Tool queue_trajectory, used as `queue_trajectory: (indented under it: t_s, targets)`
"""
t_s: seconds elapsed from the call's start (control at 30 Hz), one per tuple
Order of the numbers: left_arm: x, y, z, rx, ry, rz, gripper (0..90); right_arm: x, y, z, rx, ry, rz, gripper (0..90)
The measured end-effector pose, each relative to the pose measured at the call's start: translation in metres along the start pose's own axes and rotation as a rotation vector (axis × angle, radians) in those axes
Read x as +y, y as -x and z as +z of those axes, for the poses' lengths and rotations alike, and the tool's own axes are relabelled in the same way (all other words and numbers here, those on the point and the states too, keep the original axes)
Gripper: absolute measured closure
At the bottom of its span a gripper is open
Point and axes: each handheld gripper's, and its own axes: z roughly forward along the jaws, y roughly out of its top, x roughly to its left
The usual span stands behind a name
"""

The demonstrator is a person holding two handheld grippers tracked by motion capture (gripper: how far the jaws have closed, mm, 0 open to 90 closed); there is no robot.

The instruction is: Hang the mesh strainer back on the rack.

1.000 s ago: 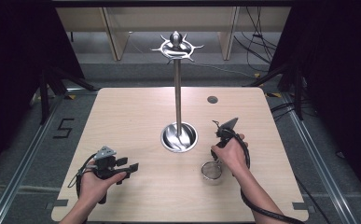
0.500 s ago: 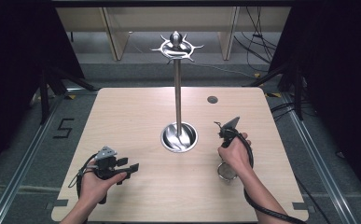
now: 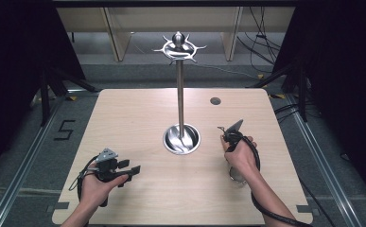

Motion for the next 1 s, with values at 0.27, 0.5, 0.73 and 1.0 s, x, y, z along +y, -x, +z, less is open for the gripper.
queue_trajectory:
  t_s: [0.27, 0.5, 0.73, 1.0]
  targets:
    - [0.0, 0.0, -0.001, 0.004, 0.001, -0.005, 40.8, -0.001, 0.003, -0.001, 0.044, -0.007, -0.037, 69.4]
    - [0.0, 0.0, -0.001, 0.005, 0.0, -0.003, 40.9, -0.007, 0.007, -0.006, 0.078, 0.043, -0.061, 69.4]
    - [-0.001, 0.0, 0.0, 0.002, 0.003, -0.001, 40.9, -0.015, 0.014, -0.015, 0.093, 0.079, -0.09, 69.4]
    - [-0.001, 0.0, -0.001, 0.007, 0.0, -0.005, 40.9, -0.025, 0.015, -0.03, 0.159, 0.185, -0.105, 69.4]
